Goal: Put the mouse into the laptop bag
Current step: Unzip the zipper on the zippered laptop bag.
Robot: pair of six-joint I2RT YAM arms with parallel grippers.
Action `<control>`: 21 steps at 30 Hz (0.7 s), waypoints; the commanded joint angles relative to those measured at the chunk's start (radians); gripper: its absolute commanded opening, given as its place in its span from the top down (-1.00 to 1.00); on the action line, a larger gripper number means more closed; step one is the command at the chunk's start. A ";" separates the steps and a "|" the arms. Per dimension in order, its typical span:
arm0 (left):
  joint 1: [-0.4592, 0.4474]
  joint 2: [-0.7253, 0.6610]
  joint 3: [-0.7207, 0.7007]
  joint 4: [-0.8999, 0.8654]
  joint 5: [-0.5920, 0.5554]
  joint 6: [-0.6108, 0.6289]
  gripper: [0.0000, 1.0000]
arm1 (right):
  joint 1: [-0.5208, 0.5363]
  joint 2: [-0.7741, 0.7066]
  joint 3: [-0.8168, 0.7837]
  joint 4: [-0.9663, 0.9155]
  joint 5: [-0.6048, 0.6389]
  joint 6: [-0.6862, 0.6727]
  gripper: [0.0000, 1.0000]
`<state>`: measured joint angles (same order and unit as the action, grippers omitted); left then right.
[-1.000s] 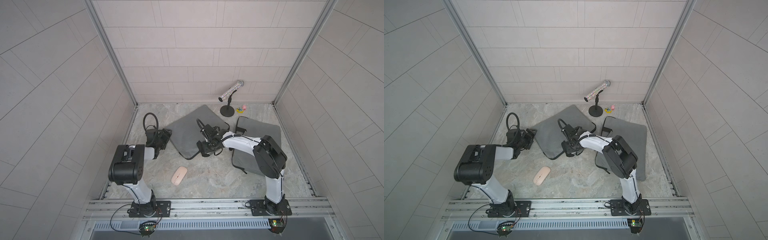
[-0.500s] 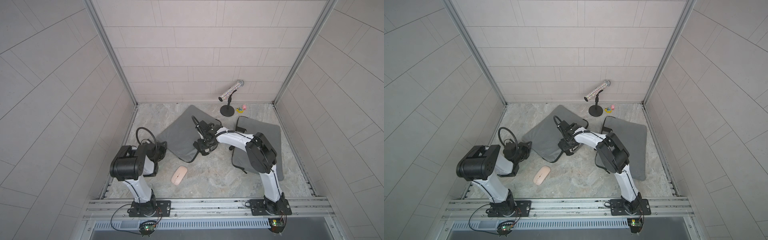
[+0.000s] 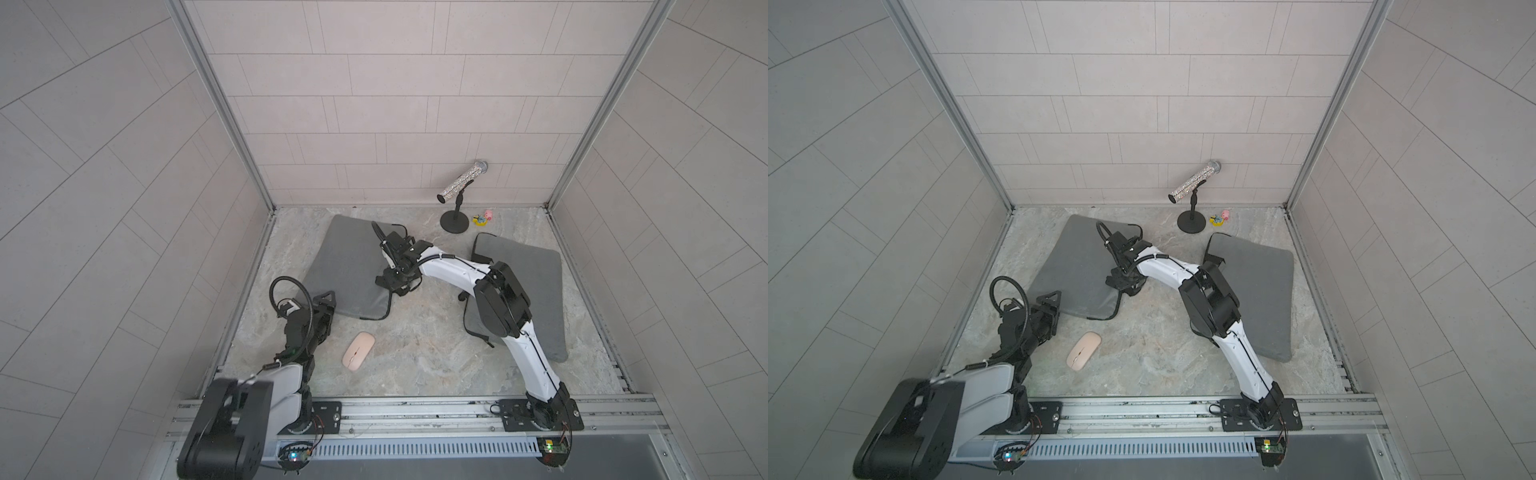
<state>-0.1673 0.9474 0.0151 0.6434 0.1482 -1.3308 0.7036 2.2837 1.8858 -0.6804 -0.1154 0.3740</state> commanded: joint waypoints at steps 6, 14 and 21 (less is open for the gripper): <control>-0.280 -0.656 0.010 -0.766 -0.376 -0.019 -0.95 | -0.021 -0.057 -0.058 0.093 -0.029 -0.020 1.00; -0.281 -0.413 0.058 -0.589 -0.274 0.055 -0.95 | -0.019 -0.104 -0.159 0.170 -0.048 0.000 1.00; -0.327 0.076 0.151 -0.239 -0.227 0.083 -0.73 | -0.019 -0.136 -0.216 0.198 -0.060 0.003 1.00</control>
<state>-0.4709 0.9047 0.1276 0.2119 -0.1059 -1.2716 0.6796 2.2074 1.6890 -0.4973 -0.1577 0.3744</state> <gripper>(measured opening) 0.892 0.047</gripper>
